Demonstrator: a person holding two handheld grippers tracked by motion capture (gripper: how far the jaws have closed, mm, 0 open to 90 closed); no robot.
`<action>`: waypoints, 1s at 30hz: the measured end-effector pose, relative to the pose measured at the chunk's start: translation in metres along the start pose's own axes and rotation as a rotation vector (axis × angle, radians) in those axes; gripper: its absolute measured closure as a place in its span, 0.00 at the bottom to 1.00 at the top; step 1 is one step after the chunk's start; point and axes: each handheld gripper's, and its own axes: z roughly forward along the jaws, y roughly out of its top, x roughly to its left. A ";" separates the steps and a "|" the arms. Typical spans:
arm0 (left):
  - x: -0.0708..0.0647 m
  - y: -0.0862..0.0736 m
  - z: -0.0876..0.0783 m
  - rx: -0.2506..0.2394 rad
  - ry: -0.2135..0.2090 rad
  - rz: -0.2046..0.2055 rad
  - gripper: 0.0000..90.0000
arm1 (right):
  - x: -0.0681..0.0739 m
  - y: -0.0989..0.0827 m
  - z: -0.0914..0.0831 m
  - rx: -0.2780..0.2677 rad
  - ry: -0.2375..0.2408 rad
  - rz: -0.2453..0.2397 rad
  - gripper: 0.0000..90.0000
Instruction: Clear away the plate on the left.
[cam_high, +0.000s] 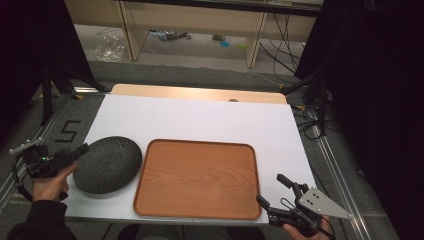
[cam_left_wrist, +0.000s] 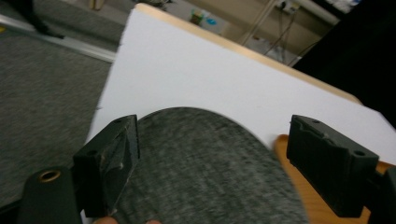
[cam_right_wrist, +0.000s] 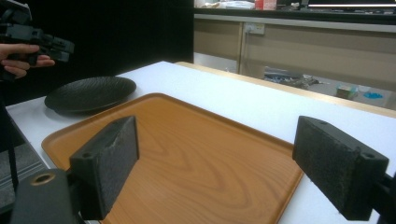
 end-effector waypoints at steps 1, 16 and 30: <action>0.003 0.000 0.000 -0.001 0.006 -0.009 0.19 | 0.000 0.000 -0.001 0.012 -0.001 -0.003 0.17; 0.024 -0.003 0.004 0.058 0.017 -0.087 0.20 | 0.000 0.000 -0.002 0.020 -0.011 -0.011 0.18; 0.033 -0.007 0.008 0.080 -0.033 -0.169 0.21 | 0.000 0.001 -0.001 0.021 0.002 -0.033 0.18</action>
